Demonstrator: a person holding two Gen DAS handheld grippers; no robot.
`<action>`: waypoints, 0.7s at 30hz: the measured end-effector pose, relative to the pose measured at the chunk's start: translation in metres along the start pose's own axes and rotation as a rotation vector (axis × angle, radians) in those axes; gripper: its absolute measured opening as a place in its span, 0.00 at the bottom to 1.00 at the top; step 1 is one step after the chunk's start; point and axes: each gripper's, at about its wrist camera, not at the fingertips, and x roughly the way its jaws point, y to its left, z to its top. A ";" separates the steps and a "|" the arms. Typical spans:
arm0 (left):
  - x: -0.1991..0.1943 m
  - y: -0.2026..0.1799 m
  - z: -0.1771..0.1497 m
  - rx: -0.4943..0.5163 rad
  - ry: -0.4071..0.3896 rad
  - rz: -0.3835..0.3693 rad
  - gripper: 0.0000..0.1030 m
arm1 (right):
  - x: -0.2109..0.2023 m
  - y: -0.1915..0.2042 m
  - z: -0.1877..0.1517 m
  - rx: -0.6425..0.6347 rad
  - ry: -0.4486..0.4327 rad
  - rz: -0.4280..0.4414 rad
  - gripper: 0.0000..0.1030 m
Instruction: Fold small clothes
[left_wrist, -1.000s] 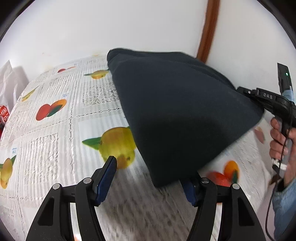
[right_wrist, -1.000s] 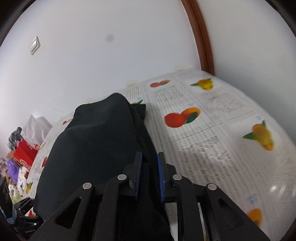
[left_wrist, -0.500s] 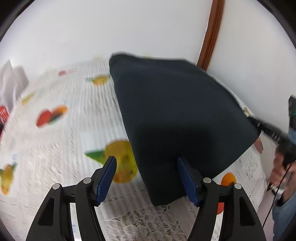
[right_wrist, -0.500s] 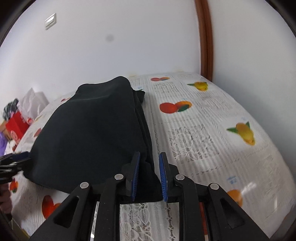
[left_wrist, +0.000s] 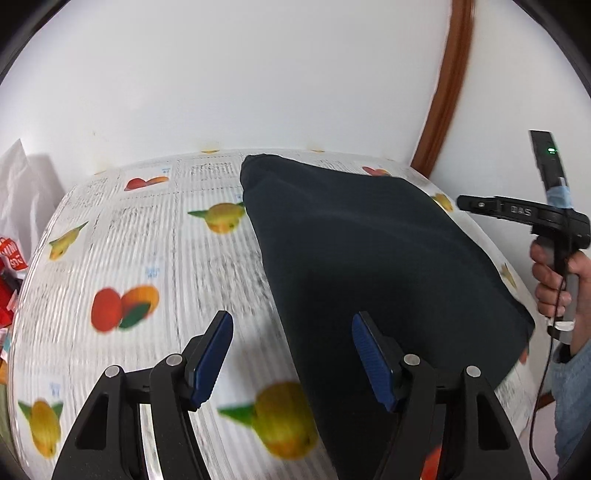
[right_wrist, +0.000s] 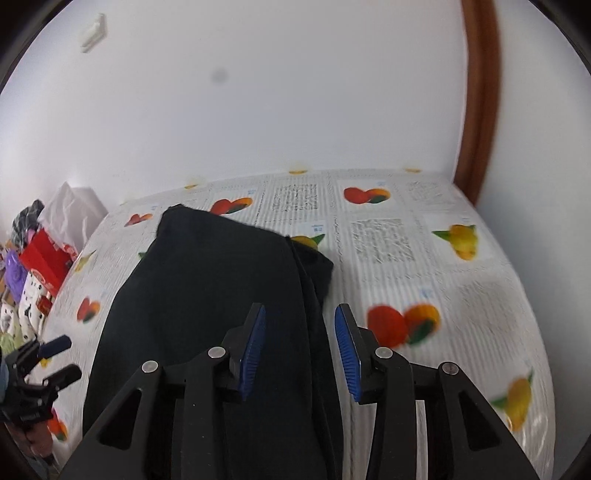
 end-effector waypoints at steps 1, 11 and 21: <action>0.007 0.000 0.005 0.000 0.006 -0.003 0.62 | 0.012 -0.001 0.008 0.013 0.017 0.005 0.38; 0.059 -0.006 0.014 0.012 0.097 -0.015 0.65 | 0.063 -0.003 0.040 0.083 -0.061 0.204 0.04; 0.044 -0.003 0.010 0.018 0.090 -0.020 0.63 | 0.063 -0.022 0.032 0.114 0.033 0.089 0.21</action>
